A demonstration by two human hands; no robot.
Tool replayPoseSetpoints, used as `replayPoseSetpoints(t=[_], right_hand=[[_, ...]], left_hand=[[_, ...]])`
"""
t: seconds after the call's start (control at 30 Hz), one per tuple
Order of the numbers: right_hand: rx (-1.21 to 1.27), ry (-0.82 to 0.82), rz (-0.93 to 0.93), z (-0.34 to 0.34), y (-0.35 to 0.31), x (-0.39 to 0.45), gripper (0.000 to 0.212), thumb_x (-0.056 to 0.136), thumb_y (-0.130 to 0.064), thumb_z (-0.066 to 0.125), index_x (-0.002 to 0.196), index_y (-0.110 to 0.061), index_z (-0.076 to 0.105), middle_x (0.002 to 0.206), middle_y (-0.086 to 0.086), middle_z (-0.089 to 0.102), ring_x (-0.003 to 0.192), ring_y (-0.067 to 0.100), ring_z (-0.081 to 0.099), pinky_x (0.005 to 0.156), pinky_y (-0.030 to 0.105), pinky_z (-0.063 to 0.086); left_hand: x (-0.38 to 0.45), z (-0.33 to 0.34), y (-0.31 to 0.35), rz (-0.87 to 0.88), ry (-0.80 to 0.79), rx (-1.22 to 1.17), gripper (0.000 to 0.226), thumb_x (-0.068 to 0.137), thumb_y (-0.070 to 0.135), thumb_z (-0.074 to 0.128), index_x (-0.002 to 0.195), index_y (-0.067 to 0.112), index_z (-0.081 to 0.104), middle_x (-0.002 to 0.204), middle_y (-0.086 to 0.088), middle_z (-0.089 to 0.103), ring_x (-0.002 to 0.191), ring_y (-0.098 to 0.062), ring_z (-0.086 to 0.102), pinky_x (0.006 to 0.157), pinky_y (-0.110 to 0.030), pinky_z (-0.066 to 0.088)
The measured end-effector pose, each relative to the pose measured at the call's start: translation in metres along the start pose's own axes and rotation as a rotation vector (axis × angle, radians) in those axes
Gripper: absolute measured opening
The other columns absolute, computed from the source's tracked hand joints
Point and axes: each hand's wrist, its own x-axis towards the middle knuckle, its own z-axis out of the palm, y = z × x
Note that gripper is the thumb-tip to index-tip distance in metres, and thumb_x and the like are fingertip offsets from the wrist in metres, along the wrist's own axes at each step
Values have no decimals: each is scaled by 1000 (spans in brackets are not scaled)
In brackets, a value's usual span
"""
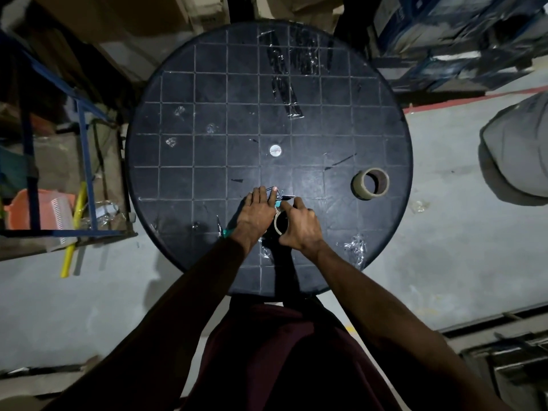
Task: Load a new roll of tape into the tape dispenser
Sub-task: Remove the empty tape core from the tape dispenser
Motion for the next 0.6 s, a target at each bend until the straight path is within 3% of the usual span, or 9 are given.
replayPoseSetpoints(t=[0.1,0.2,0.3,0.43,0.6], right_hand=[[-25,45,6,-8,13,-15,83,62,-38,81,136,-26,46,122,11,46,96,42,61,78,47,58],[-25,87,15,-15,24,-28,77,64,-33,79,131,-27,43,119,10,44,97,42,59,76,48,57],[14,118,23,-19,28,-35,85,65,-31,81,137,-25,37,124,10,44,104,41,57,79,50,57],[86,142,-11,-17,31,-40,84,67,-31,80,138,-17,37,129,13,46,105,42,56,83,48,55],[91,150,-143,-5,21,-29,87,62,-38,85,136,-24,40,122,6,40,93,35,60,77,45,59]], left_hand=[[0,2,-4,6,-3,15,98,91,9,64,159,7,-8,162,-28,10,150,-44,13,123,-53,16],[-3,4,-10,16,28,60,116,82,24,78,159,12,-6,162,-24,16,147,-45,20,121,-55,20],[-8,3,-14,37,57,-8,122,76,31,84,160,19,-4,163,-18,17,146,-45,20,119,-57,22],[-29,13,-25,-31,137,-262,108,77,37,81,159,26,12,163,-9,23,149,-44,14,120,-58,18],[-78,43,-35,-252,305,-504,83,85,44,70,154,18,33,155,-17,38,145,-38,27,117,-50,30]])
